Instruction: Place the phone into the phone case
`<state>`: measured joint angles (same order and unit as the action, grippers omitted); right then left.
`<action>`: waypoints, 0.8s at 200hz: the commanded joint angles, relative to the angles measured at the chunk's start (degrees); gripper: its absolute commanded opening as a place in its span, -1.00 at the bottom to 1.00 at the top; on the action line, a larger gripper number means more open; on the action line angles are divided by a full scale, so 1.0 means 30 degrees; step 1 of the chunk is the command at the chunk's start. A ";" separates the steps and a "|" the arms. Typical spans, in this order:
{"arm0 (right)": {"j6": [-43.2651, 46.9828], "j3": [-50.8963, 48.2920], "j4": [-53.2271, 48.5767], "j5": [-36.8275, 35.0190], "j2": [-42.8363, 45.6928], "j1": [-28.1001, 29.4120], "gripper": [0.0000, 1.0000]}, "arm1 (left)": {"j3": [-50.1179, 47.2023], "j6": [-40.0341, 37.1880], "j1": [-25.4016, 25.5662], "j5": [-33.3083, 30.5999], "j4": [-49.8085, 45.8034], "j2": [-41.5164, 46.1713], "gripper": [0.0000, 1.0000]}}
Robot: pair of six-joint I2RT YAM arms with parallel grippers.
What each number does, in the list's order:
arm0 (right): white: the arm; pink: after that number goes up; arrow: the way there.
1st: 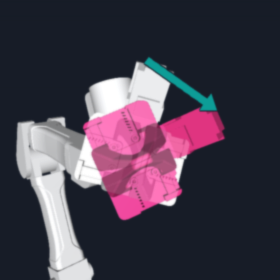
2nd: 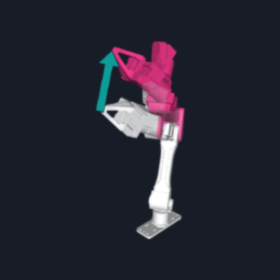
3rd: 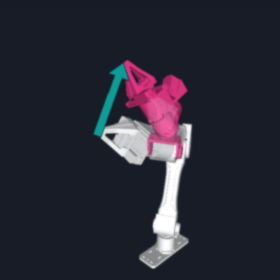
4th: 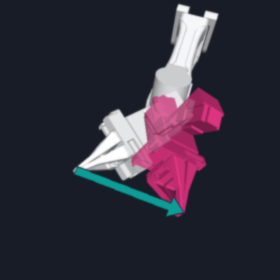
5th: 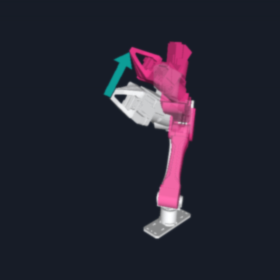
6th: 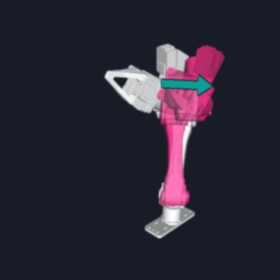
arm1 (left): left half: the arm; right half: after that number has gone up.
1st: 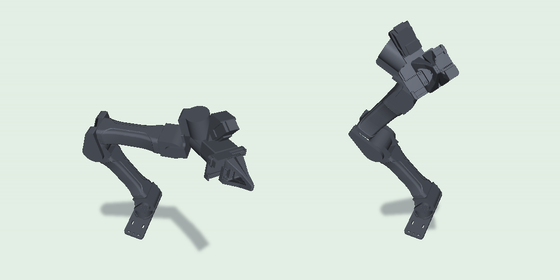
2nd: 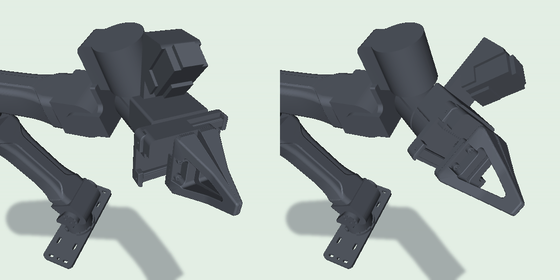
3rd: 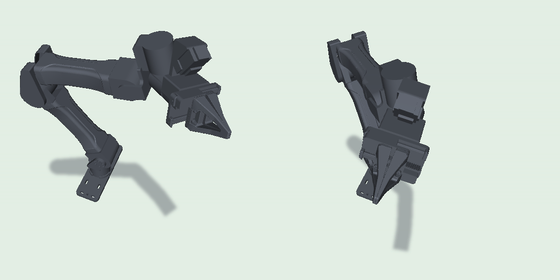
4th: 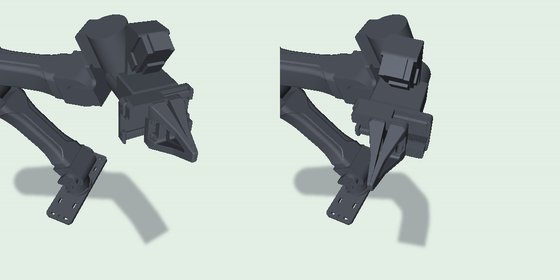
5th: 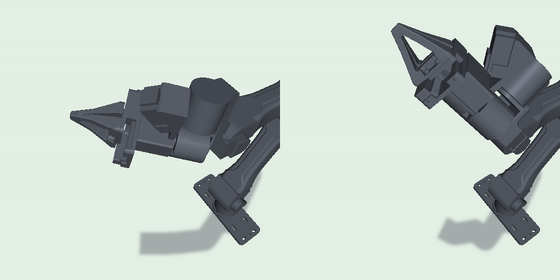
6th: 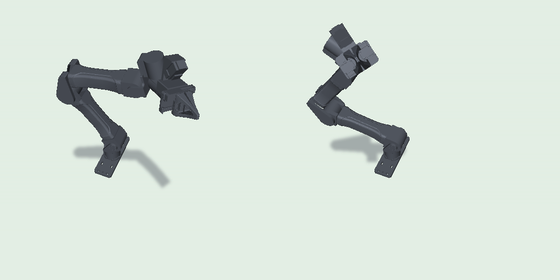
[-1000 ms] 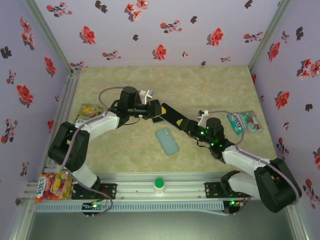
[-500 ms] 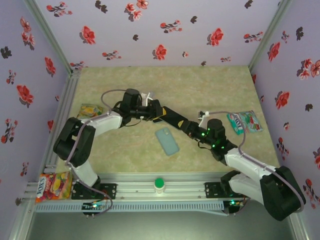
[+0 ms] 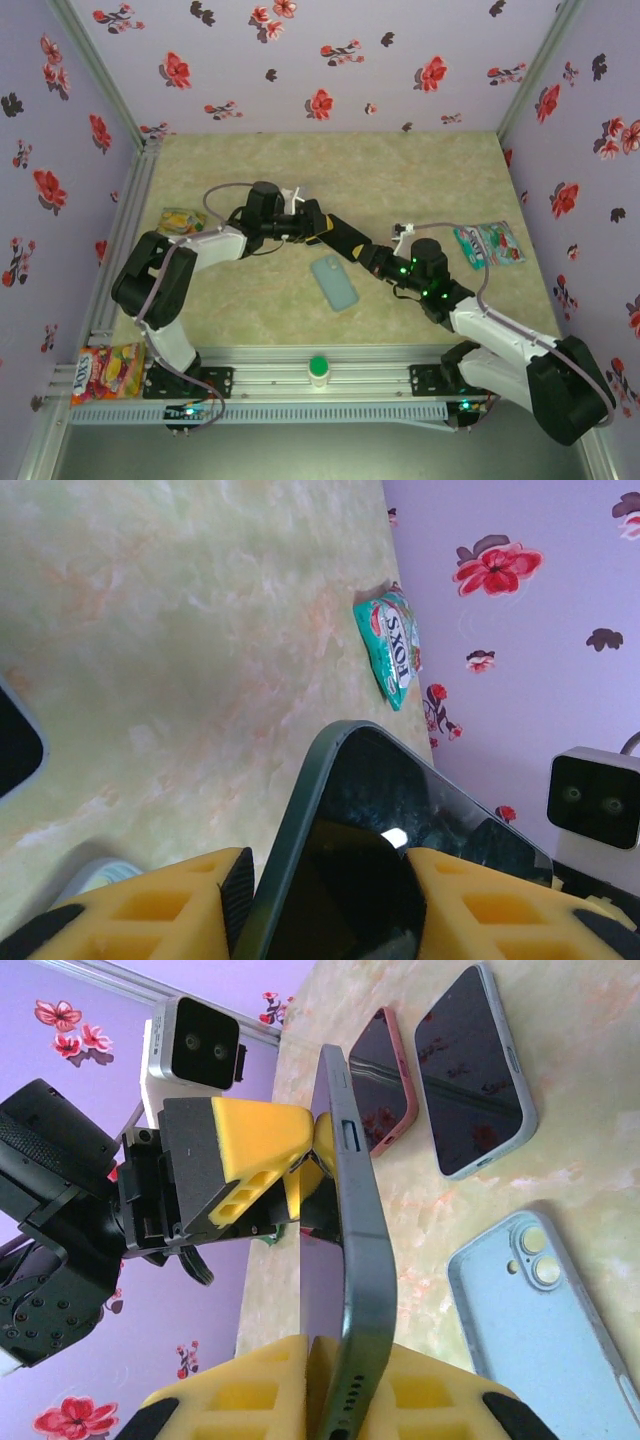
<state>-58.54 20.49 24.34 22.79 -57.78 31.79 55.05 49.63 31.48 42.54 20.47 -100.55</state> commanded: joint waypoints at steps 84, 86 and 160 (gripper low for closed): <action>0.1697 0.1608 0.0419 0.0156 0.0672 0.0858 -1.00 | -0.1357 0.1842 0.0065 0.1082 0.4300 -0.0010 -1.00; 0.1723 0.1607 0.0436 0.0129 0.0682 0.0858 -1.00 | -0.1357 0.1794 0.0055 0.1082 0.4227 0.0043 -1.00; 0.1487 0.1587 0.3040 0.0503 -0.0737 0.0814 -0.28 | -0.1031 0.1838 0.0197 0.1205 0.2061 0.0961 -1.00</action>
<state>-56.99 21.50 20.08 21.30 -59.13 33.06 51.72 56.71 30.02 46.74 31.29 -98.32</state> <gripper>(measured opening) 0.340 0.128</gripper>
